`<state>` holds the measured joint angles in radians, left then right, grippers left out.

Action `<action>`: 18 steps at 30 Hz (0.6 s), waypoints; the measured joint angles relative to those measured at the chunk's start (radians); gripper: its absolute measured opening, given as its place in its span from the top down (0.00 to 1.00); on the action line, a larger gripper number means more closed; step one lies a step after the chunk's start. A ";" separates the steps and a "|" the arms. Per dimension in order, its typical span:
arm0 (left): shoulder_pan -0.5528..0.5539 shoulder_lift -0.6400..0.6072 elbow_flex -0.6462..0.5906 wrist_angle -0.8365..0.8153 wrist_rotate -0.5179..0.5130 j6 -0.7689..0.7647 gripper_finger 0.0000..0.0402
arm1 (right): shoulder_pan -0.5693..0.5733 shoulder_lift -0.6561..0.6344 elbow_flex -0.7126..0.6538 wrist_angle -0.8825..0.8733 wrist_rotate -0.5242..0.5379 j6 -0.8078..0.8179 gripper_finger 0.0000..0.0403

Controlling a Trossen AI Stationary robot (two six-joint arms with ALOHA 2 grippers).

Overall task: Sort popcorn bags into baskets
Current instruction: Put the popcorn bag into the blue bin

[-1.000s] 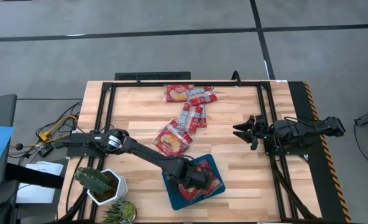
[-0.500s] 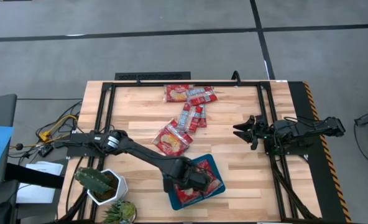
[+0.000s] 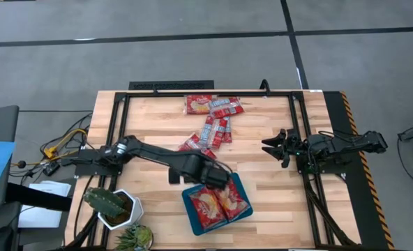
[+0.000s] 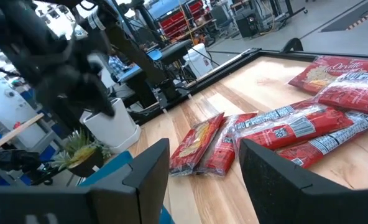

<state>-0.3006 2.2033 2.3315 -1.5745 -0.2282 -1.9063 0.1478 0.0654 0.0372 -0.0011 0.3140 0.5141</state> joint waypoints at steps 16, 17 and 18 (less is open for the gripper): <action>0.107 -0.071 -0.240 0.004 0.040 0.601 0.59 | 0.000 0.000 0.004 -0.035 0.061 0.030 0.43; 0.117 -0.085 -0.264 0.004 0.043 0.656 0.56 | 0.000 0.000 0.004 -0.036 0.061 0.027 0.43; 0.130 -0.099 -0.287 0.004 0.042 0.715 0.52 | 0.000 0.000 0.004 -0.036 0.061 0.026 0.42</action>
<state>-0.1710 2.1039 2.0445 -1.5706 -0.1861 -1.1910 0.1478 0.0654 0.0410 -0.0368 0.3748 0.5404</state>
